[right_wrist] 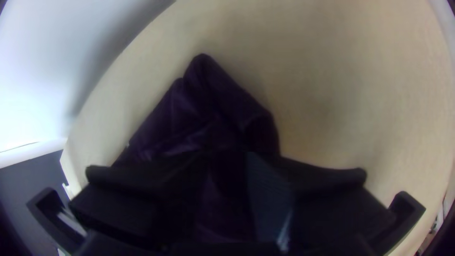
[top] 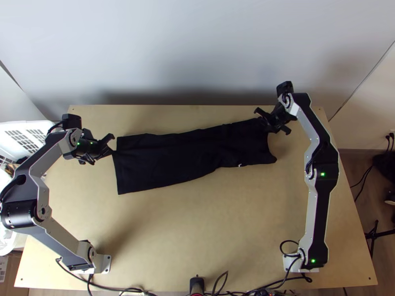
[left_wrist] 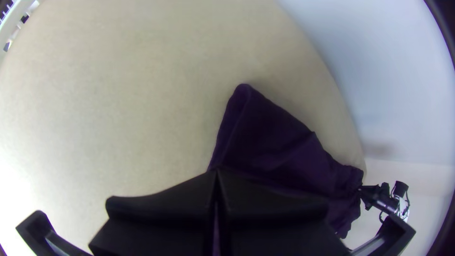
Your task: Fold the t-shirt
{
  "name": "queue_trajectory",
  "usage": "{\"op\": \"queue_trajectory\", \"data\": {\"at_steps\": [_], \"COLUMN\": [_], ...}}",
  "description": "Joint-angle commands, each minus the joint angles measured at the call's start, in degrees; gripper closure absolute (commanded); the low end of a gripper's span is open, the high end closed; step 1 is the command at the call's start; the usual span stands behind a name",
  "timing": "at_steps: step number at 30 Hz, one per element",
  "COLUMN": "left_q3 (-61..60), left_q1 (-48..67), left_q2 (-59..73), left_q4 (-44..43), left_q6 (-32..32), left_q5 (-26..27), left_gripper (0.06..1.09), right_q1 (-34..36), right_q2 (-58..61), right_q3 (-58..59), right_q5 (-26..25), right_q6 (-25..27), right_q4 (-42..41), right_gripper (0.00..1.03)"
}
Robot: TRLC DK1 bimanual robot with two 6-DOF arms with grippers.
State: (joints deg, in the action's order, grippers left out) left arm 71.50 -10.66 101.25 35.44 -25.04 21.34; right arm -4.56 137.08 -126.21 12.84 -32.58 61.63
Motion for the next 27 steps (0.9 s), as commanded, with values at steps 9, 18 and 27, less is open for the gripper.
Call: {"op": "queue_trajectory", "data": {"at_steps": [9, 18, 27], "left_q3": [-2.8, -3.0, -2.7], "left_q1": [-0.4, 0.4, 1.4], "left_q2": [-1.1, -2.4, -6.1], "left_q4": [-1.5, -6.4, -12.2], "left_q6": [0.7, 0.5, -0.9], "left_q5": [-0.2, -0.1, 0.0], "left_gripper": [1.05, 0.52, 0.10], "right_q1": [-3.1, -11.1, -14.1], "right_q2": [-13.2, -14.0, -15.3], "right_q3": [-3.0, 0.9, -0.7], "right_q5": [0.3, 3.6, 4.1], "right_q6": [-3.0, -2.9, -2.1], "right_q4": [10.2, 19.5, 19.3], "right_gripper": [0.16, 0.14, 0.14]}}
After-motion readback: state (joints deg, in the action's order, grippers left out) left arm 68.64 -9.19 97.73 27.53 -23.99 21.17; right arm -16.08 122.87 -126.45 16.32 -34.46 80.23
